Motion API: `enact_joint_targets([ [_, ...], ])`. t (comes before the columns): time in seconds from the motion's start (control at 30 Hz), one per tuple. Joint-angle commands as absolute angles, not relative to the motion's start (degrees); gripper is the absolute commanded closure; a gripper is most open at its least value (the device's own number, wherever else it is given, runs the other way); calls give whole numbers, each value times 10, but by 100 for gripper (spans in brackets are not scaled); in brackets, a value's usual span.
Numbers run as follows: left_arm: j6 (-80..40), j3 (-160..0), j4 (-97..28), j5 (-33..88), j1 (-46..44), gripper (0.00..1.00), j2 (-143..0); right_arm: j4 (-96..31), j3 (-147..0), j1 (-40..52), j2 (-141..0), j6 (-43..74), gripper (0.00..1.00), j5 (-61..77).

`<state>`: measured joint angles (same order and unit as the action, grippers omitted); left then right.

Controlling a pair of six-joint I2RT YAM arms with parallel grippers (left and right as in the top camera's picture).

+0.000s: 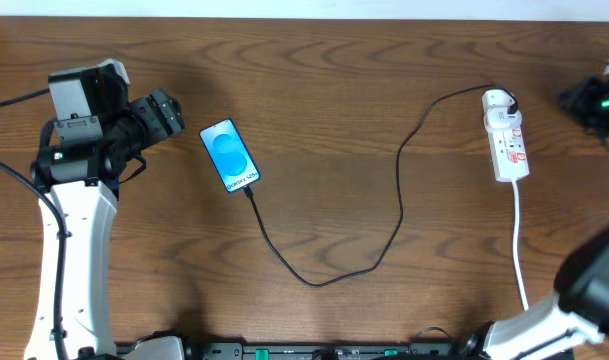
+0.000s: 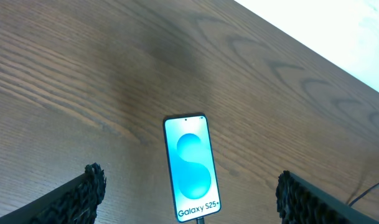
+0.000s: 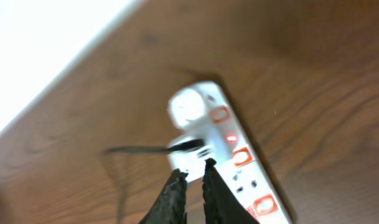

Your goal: Plug charger to phone and switch on socket

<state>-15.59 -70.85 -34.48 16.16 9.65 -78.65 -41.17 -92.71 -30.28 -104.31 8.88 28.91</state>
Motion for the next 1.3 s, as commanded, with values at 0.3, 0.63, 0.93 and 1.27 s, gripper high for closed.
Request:
enact_joint_targets([
  [0.3,-150,-707,-345,158,97,11,-790,-587,-937,-154,-829,-105,66,335],
  [0.63,-150,-707,-345,158,97,11,-790,-718,-937,-41,-783,-116,1,187],
  [0.93,-150,-707,-345,158,97,11,-790,-783,-937,-41,-783,-110,1,138],
  [1.27,-150,-707,-345,158,97,11,-790,-777,-936,-41,-783,-136,1,125],
])
